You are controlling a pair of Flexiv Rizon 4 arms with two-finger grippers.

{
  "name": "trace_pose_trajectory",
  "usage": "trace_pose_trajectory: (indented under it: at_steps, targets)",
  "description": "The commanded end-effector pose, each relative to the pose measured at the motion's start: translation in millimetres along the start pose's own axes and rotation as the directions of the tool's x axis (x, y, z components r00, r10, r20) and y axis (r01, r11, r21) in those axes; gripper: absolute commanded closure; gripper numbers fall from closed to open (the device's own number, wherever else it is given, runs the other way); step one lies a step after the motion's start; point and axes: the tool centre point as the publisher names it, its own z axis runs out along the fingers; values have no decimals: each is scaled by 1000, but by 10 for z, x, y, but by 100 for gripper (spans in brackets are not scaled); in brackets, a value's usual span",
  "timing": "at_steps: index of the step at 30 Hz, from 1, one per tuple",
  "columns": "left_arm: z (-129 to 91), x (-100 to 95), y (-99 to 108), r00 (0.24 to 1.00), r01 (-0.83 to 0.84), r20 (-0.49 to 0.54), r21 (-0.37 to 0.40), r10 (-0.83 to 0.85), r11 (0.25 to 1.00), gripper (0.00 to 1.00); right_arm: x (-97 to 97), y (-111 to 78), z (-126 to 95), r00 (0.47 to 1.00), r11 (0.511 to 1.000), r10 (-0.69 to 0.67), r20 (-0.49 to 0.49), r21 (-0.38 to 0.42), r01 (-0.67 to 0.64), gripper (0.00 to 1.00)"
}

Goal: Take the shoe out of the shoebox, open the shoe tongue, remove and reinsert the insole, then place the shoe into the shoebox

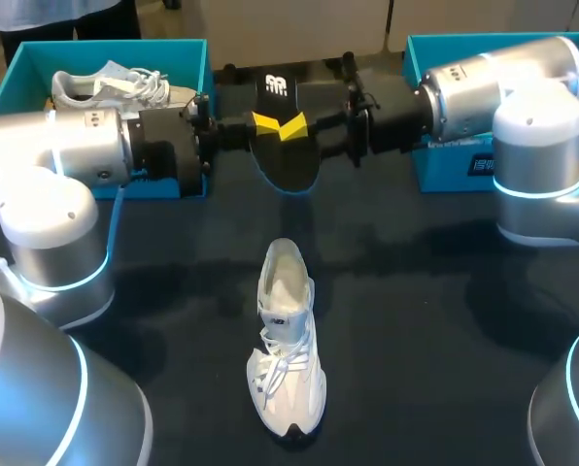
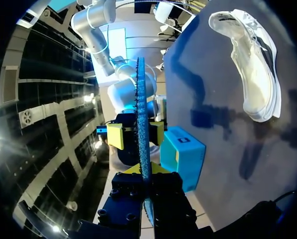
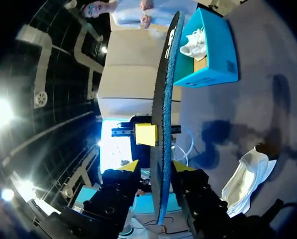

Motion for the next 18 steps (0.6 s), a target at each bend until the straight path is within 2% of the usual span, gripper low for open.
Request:
trace_pose_trajectory:
  at_steps: [1,8,14,18]
  targets:
    - [-8,-21,-14,1000,-1,-9,-1,1,1000,100,6,-19,28,1000,1000,-1,7,-7,2,66]
    - [-26,-29,-16,1000,-1,-11,-3,1,1000,100,3,-27,25,1000,1000,-5,8,-18,5,69]
    - [-42,-29,-20,1000,-4,-8,-3,4,1000,100,-5,-26,17,1000,1000,-5,0,-28,5,80]
    - [-40,-25,-28,1000,-7,-6,2,7,1000,100,-10,-26,13,1000,999,-13,-12,-33,13,82]
